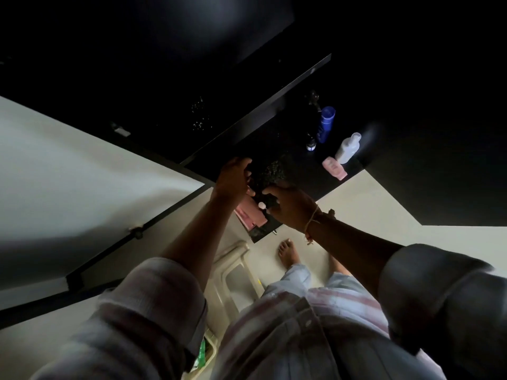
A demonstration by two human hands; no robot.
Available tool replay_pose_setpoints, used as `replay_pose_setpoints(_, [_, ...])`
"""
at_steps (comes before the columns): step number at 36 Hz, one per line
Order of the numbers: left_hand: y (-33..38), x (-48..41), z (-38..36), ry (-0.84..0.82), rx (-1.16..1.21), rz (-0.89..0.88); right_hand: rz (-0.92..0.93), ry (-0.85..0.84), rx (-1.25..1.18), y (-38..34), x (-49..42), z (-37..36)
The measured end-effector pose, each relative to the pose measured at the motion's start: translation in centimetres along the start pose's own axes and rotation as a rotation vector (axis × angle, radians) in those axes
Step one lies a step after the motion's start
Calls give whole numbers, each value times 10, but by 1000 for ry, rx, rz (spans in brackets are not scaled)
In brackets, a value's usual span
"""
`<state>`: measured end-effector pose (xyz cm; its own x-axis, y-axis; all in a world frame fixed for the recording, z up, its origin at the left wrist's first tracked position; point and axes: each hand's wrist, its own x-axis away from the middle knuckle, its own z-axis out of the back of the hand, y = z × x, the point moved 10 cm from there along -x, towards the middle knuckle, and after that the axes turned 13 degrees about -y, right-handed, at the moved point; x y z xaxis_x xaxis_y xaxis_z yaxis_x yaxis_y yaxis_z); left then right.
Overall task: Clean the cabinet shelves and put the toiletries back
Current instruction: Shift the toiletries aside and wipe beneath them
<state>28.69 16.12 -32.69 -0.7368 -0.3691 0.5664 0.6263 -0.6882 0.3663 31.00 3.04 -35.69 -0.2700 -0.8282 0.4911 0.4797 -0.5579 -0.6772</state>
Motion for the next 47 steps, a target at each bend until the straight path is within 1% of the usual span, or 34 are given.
replay_pose_setpoints(2, [-3,-5,-4,-17,-2,-12,6,-26,80,-3,-3,-5])
replay_pose_setpoints(6, [-8,-10,-10,-63,-24,-17,36,-27,163,-7,-9,-10])
replay_pose_setpoints(11, [-18,-16,-18,-129,-21,27,64,-43,191,-12,-16,-16])
replay_pose_setpoints(13, [-21,-19,-22,-150,15,36,70,-37,221,-13,-17,-18])
replay_pose_setpoints(18, [-19,-24,-21,-152,49,44,81,-35,228,-17,-22,-19])
replay_pose_setpoints(23, [-27,-32,-25,-155,97,76,75,-73,321,-19,-28,-26])
replay_pose_setpoints(26, [-32,-37,-30,-176,116,76,71,-74,315,-18,-30,-27])
replay_pose_setpoints(29, [-29,-40,-28,-147,90,73,68,-79,278,-18,-32,-25])
replay_pose_setpoints(32, [-16,-40,-19,-91,-5,40,43,-20,212,-8,-30,-18])
replay_pose_setpoints(34, [-4,-41,-17,-68,7,3,-12,51,158,6,-24,-8])
replay_pose_setpoints(38, [29,-49,-9,44,-19,-103,-162,201,68,49,-5,18])
replay_pose_setpoints(42, [63,-61,-15,66,4,-171,-271,389,-5,83,22,49])
replay_pose_setpoints(45, [84,-72,-24,46,9,-198,-394,394,-13,110,30,57])
replay_pose_setpoints(47, [97,-77,-27,53,17,-220,-395,428,-42,118,37,65])
